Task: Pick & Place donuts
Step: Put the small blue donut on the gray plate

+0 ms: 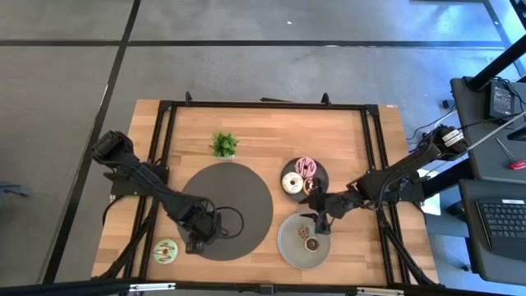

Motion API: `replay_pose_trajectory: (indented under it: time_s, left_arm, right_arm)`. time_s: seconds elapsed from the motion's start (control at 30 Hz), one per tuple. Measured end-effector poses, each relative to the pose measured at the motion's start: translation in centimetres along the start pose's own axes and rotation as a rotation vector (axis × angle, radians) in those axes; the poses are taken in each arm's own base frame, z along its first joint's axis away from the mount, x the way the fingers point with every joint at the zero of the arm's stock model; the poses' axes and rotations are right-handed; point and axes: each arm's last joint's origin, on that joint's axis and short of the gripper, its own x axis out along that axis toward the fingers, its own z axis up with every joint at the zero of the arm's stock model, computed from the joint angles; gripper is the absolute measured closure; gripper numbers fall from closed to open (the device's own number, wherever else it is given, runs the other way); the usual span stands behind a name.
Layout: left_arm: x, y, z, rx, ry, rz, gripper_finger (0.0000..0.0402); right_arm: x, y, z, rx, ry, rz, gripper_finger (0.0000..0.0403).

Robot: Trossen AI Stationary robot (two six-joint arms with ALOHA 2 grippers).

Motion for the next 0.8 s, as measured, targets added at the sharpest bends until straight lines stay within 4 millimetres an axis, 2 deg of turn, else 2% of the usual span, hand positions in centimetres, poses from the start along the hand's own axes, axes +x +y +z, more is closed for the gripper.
replay_pose_trajectory:
  time_s: [0.3, 0.53, 0.8]
  left_arm:
    - [0.6, -1.0, -0.9, -0.038, -0.033, 0.065, 0.0274]
    - [2.5, -1.1, -0.8, -0.033, 0.032, 0.101, 0.0274]
    - [2.8, -1.1, -0.8, -0.082, 0.035, 0.107, 0.0274]
  right_arm:
    - [0.0, -0.1, 0.0, 0.003, 0.000, -0.003, 0.0201]
    - [0.0, -0.1, 0.0, 0.003, 0.000, -0.003, 0.0201]
    - [0.0, -0.1, 0.0, 0.003, 0.000, -0.003, 0.0201]
